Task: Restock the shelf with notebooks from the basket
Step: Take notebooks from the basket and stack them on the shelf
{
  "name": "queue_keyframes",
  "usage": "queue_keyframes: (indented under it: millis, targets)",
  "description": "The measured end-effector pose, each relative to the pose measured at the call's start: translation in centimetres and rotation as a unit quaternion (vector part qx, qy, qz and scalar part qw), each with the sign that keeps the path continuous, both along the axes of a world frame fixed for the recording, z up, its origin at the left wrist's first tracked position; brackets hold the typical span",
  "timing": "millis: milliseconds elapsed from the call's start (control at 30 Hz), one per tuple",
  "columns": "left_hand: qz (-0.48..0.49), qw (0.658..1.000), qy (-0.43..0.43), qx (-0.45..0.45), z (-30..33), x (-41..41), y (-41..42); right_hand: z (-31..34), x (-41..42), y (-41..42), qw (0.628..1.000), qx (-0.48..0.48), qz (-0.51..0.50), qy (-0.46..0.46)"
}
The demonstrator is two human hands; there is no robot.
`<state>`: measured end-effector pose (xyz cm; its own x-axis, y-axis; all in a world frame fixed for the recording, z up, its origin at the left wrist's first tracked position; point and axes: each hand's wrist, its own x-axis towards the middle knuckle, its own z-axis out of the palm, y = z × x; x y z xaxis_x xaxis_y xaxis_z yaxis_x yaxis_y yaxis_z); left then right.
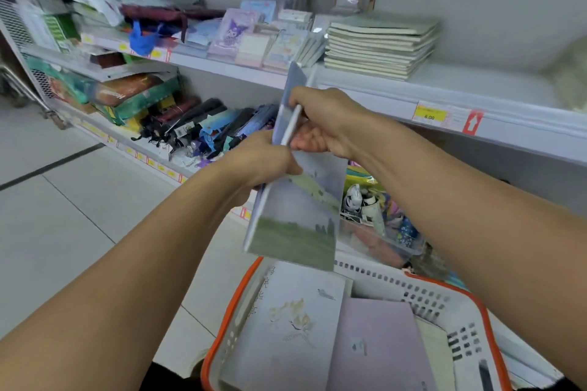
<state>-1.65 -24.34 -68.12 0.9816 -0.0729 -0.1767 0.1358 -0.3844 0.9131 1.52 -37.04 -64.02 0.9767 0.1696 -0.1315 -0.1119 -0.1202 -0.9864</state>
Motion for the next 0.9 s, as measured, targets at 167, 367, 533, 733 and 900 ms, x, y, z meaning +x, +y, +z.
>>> queue_keyframes:
  millis: [167, 367, 533, 733, 900]
  targets:
    - [-0.01, 0.965, 0.059, -0.254, 0.4, 0.9, 4.6, -0.1, 1.5, -1.9, 0.931, -0.281, -0.047, -0.229]
    - [0.045, 0.914, 0.015, -0.403, 1.1, 1.5, 4.8, -3.7, -1.2, -7.1, 0.998, -0.002, 0.01, -0.056]
    - [0.077, 0.914, -0.063, -0.394, 2.5, 2.3, 2.3, -2.2, -3.3, -9.1, 0.984, 0.109, 0.103, -0.094]
    - [0.031, 0.943, -0.125, -0.308, 4.6, 3.1, -0.8, -0.5, -3.5, -11.7, 0.978, 0.156, -0.003, -0.137]
    - [0.018, 0.976, -0.155, -0.153, 4.7, 3.0, -3.1, 1.2, -1.6, -13.2, 0.975, 0.206, -0.055, -0.066]
